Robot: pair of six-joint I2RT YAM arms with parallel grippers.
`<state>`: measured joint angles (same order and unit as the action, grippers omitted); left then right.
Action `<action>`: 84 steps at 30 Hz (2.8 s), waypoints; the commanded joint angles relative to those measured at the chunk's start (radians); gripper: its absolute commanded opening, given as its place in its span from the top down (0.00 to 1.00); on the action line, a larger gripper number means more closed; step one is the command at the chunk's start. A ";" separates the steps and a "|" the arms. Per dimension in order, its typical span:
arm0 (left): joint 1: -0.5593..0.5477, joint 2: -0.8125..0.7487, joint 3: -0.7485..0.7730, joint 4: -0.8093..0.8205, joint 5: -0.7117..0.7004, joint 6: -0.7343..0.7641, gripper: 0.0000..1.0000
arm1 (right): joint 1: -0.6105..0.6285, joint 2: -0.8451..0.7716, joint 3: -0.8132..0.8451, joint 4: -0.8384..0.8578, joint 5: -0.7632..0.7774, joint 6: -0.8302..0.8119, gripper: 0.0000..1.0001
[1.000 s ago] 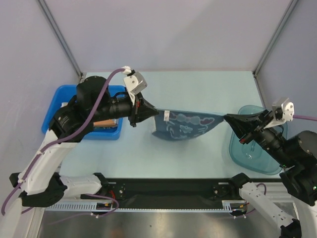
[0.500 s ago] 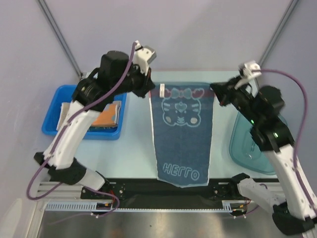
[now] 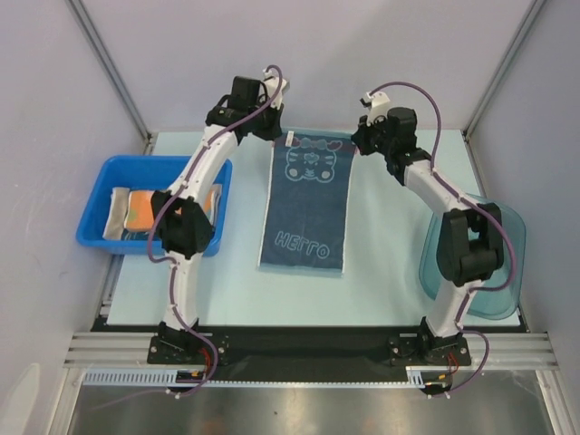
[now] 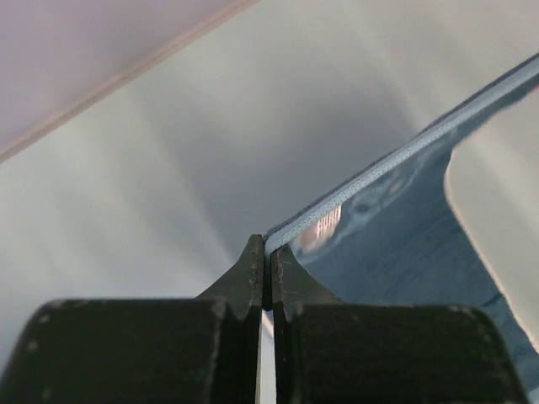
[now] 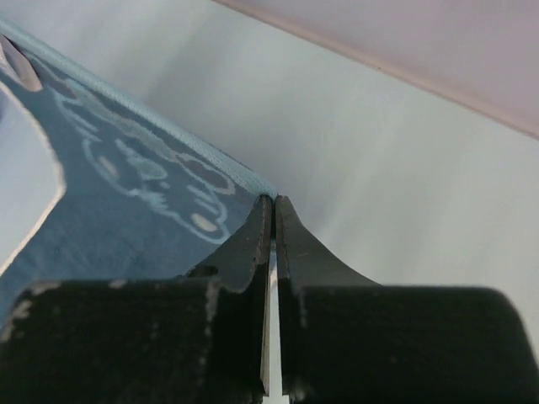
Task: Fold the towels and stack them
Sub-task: Flatten out the crumpled towel, then fold the towel
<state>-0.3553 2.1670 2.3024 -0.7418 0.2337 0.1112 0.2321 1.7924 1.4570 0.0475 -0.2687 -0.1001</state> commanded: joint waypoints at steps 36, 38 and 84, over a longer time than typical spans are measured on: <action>-0.112 -0.633 -1.198 0.280 -0.086 0.078 1.00 | 0.355 -0.490 -0.664 -0.271 0.131 0.096 1.00; -0.114 -0.635 -1.216 0.286 -0.065 0.055 1.00 | 0.371 -0.488 -0.696 -0.261 0.147 0.146 1.00; -0.198 -0.748 -1.557 0.409 -0.149 -0.525 0.52 | 0.450 -0.464 -0.784 -0.344 0.310 0.867 0.62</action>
<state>-0.5457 1.4143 0.7574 -0.3927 0.0811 -0.3794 0.6838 1.3167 0.6945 -0.3531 0.0006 0.6533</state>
